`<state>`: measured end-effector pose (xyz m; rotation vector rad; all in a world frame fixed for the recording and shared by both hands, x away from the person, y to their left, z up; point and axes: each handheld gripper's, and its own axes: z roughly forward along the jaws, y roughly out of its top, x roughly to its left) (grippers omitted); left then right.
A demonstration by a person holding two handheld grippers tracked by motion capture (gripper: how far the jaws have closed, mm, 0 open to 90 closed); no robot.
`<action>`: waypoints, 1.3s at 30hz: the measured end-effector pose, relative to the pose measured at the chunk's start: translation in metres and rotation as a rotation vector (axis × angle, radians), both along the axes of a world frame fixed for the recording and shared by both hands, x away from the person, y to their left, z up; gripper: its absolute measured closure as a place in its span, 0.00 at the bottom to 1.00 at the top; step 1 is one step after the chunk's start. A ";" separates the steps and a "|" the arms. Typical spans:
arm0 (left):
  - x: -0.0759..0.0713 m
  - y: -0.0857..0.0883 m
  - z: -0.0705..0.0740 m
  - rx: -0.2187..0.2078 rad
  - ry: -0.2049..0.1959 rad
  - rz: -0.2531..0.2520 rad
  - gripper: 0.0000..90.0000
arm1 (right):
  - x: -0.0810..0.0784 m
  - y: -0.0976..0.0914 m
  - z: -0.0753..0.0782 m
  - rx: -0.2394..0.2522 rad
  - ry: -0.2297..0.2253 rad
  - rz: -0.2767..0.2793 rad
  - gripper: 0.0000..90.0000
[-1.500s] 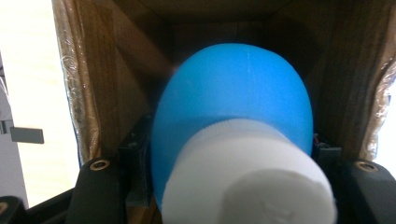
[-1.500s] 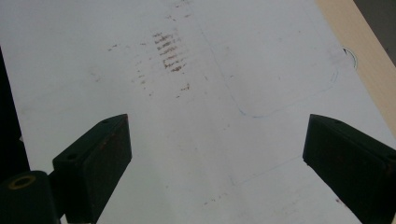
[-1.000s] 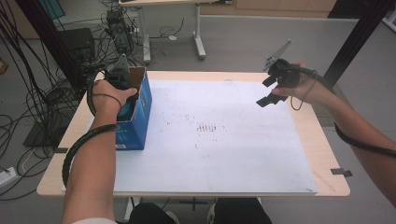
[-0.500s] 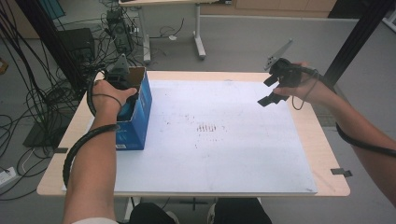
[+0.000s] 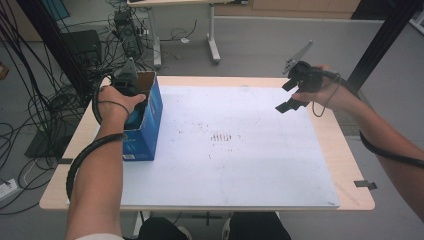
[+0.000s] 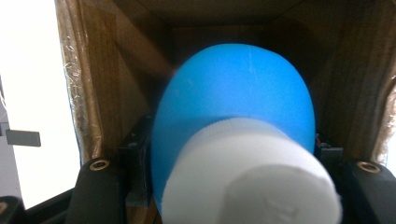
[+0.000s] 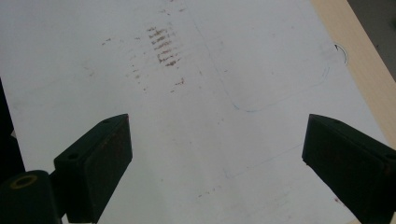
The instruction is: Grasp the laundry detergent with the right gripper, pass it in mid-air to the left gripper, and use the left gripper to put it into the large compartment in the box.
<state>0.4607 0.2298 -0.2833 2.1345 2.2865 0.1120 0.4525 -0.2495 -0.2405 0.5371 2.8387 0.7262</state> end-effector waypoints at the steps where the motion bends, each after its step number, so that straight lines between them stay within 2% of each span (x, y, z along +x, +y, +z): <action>1: 0.000 0.000 0.000 0.000 0.000 0.000 0.40 | 0.000 0.001 0.000 0.000 0.000 0.000 0.09; 39: -0.001 -0.001 0.000 0.004 -0.006 -0.006 0.40 | 0.002 0.004 0.001 -0.001 -0.004 0.006 0.09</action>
